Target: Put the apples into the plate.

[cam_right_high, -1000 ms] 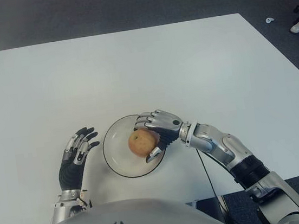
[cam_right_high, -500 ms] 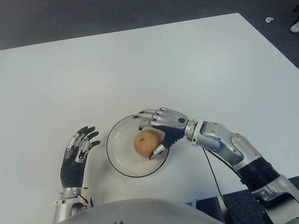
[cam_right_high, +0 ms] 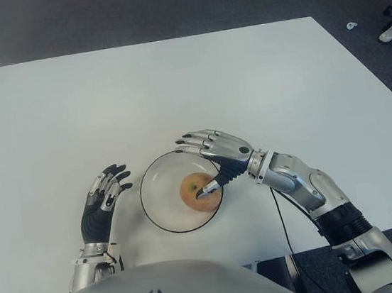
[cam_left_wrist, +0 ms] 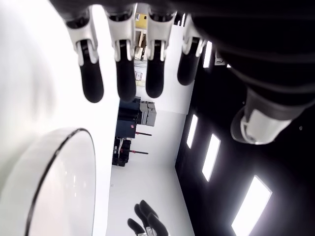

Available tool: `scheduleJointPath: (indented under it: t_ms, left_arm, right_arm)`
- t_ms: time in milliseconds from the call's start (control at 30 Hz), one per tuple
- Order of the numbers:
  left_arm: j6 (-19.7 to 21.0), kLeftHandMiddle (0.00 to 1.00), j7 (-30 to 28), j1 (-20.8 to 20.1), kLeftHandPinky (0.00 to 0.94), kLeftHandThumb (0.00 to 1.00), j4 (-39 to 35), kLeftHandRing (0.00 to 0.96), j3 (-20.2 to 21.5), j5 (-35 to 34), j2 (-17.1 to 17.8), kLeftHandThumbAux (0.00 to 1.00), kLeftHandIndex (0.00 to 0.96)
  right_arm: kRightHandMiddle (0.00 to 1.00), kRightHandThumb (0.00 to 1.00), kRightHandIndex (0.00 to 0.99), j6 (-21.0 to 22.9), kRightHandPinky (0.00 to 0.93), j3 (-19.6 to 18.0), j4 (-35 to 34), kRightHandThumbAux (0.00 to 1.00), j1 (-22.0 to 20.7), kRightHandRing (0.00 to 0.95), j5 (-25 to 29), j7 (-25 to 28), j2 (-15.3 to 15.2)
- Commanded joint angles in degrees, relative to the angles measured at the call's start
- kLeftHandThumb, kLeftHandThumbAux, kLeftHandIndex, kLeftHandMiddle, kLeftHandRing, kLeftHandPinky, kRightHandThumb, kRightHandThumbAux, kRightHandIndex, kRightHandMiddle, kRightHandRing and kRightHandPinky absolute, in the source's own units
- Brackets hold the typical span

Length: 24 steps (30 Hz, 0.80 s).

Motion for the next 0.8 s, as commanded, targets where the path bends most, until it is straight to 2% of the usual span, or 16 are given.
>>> scheduleJointPath:
  t_ms: [33, 233, 600, 800]
  left_arm:
    - [-0.41, 0.244, 0.38, -0.30, 0.333, 0.309, 1.08, 0.276, 0.17, 0.50, -0.15, 0.540, 0.221]
    - [-0.66, 0.243, 0.41, -0.66, 0.335, 0.306, 1.65, 0.276, 0.57, 0.64, -0.18, 0.535, 0.222]
    - [-0.83, 0.249, 0.14, -1.11, 0.342, 0.304, 2.39, 0.284, 0.97, 0.46, -0.16, 0.536, 0.222]
    - [-1.31, 0.247, 0.16, -1.14, 0.339, 0.302, 2.80, 0.283, 1.09, 0.72, -0.06, 0.532, 0.221]
  right_arm:
    - [0.000, 0.194, 0.000, -0.55, 0.000, -1.00, 0.38, 0.228, -0.31, 0.000, 1.05, 0.64, -0.45]
    - [0.000, 0.203, 0.000, -0.63, 0.000, -3.02, 0.41, 0.220, -0.58, 0.000, 4.71, 1.97, -1.45]
    - [0.000, 0.190, 0.000, 0.64, 0.000, -5.33, 1.40, 0.219, -0.10, 0.000, 10.66, 3.40, 0.35]
    - [0.000, 0.148, 0.000, 3.34, 0.000, -7.31, 1.87, 0.210, 0.27, 0.000, 16.48, 6.66, -0.25]
